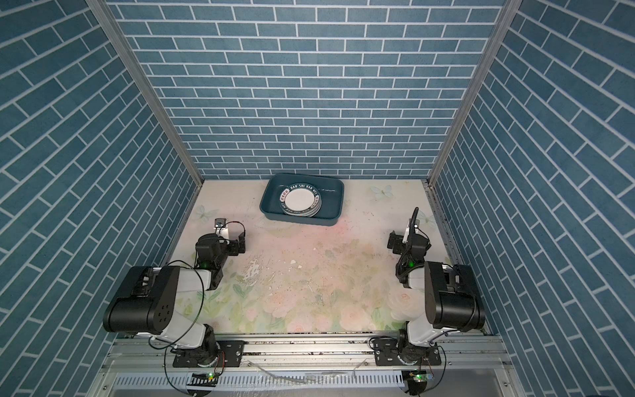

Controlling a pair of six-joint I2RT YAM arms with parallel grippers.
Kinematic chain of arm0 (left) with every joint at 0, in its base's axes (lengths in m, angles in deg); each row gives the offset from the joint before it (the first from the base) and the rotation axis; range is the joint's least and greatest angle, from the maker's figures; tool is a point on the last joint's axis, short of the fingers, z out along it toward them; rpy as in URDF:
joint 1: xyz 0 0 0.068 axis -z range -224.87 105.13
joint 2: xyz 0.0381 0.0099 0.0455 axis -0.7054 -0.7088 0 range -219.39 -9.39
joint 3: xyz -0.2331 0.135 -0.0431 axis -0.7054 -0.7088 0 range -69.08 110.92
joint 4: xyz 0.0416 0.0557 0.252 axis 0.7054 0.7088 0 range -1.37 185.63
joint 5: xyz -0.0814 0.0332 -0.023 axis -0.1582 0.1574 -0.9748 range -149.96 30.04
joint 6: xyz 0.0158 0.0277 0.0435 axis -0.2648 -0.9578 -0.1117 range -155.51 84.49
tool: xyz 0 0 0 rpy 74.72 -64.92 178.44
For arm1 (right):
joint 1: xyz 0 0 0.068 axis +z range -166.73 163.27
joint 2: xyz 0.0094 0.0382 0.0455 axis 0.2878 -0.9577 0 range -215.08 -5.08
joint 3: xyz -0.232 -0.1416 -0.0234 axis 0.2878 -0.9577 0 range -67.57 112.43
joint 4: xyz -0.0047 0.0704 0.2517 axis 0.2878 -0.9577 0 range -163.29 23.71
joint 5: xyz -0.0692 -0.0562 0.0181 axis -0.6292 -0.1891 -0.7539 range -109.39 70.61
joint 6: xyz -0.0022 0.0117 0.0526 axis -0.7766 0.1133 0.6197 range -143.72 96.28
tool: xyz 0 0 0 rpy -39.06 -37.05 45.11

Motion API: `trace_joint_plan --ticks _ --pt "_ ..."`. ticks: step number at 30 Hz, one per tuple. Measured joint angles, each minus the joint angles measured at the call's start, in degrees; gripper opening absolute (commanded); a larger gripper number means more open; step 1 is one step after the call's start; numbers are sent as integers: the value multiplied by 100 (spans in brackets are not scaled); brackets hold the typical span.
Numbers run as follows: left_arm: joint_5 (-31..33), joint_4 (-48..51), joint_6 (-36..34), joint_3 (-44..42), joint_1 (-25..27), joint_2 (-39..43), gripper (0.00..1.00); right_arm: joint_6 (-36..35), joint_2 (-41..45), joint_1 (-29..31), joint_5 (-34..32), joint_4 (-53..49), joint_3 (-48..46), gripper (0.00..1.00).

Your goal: Place the plates into the plastic bin on the countertop

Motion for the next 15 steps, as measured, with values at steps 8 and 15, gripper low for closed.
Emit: trace_joint_plan --ticks 8,15 --pt "0 0 0 0 0 0 100 0 0 0 28 -11 0 99" --pt "0 0 0 0 0 0 100 0 0 0 44 -52 2 99"
